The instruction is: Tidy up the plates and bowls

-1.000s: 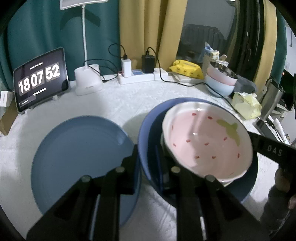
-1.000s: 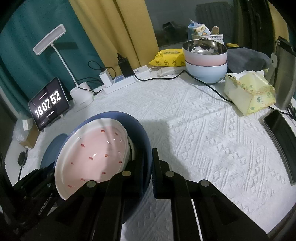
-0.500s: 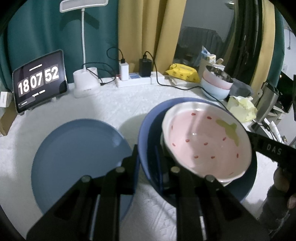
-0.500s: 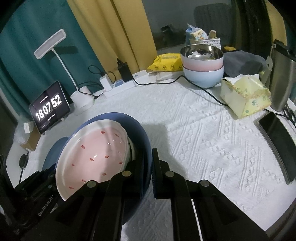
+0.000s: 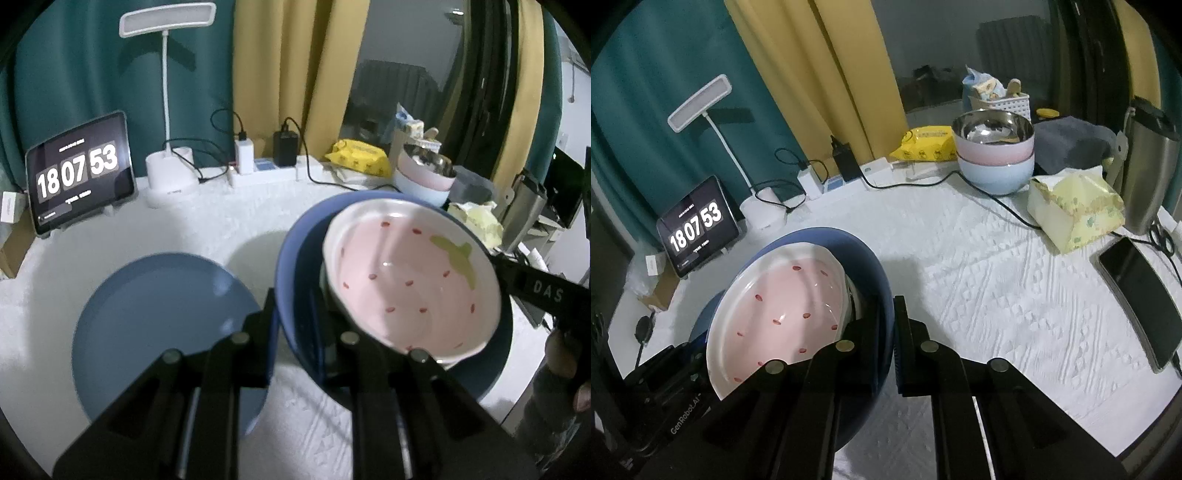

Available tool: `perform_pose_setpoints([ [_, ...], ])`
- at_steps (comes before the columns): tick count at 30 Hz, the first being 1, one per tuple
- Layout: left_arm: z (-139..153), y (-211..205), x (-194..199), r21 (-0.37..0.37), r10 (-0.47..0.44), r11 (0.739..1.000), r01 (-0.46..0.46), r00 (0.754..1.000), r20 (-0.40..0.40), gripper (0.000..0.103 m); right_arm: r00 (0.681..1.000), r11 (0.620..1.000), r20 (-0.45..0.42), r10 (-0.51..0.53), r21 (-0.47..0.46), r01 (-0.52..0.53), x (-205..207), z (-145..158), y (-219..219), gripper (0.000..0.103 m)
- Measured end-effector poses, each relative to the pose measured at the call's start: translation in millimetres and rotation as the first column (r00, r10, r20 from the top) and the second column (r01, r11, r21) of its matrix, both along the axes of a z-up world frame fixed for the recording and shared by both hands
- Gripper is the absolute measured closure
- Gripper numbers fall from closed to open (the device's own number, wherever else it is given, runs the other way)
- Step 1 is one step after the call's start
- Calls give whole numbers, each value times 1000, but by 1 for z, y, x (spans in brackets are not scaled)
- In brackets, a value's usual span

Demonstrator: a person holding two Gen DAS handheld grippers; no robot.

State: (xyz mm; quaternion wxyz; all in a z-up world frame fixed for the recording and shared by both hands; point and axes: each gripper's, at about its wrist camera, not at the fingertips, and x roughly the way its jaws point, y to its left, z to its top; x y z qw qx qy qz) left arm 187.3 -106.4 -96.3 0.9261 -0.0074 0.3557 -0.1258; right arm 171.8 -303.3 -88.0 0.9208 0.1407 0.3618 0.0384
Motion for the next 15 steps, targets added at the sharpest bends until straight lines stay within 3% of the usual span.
perform_pose_setpoints([
  [15, 11, 30, 2, -36, 24, 999, -23, 1000, 12, 88, 999, 999, 27, 30, -33, -29, 7, 18, 27, 95],
])
